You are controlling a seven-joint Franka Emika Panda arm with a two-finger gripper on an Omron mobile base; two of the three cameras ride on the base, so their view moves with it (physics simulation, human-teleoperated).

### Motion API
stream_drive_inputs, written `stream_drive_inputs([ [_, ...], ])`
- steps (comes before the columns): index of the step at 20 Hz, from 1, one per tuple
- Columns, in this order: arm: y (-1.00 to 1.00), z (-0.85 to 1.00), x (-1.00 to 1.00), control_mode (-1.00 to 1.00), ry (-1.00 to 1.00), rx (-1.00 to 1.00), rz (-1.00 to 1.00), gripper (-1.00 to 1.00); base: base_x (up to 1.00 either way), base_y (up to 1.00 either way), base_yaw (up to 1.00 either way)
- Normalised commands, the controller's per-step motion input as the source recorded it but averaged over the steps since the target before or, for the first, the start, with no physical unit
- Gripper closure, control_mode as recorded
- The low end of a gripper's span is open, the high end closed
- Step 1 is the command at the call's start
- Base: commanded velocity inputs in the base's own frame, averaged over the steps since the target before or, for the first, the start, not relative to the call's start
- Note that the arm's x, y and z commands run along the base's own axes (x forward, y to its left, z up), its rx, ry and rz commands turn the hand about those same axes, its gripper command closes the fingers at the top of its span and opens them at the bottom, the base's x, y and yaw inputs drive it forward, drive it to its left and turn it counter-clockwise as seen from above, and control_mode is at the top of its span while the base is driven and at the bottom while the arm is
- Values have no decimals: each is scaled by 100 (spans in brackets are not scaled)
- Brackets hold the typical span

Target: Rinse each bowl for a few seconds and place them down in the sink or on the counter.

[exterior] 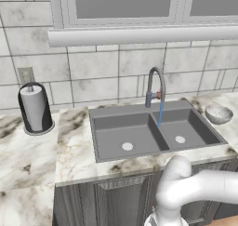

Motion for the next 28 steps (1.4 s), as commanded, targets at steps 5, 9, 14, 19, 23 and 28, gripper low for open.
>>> stream_drive_inputs([
  [5,-4,-15,0,-100,0,0,0,-100,0,0,0],
  [9,-8,-17,-2,-100,0,0,0,-100,0,0,0],
  [14,-13,-14,-2,-100,0,0,0,-100,0,0,0],
  [19,-15,-12,0,-100,0,0,0,-100,0,0,0],
  [23,-11,-13,0,-100,0,0,0,-100,0,0,0],
  [28,-8,-14,0,-100,1,0,0,-100,0,0,0],
])
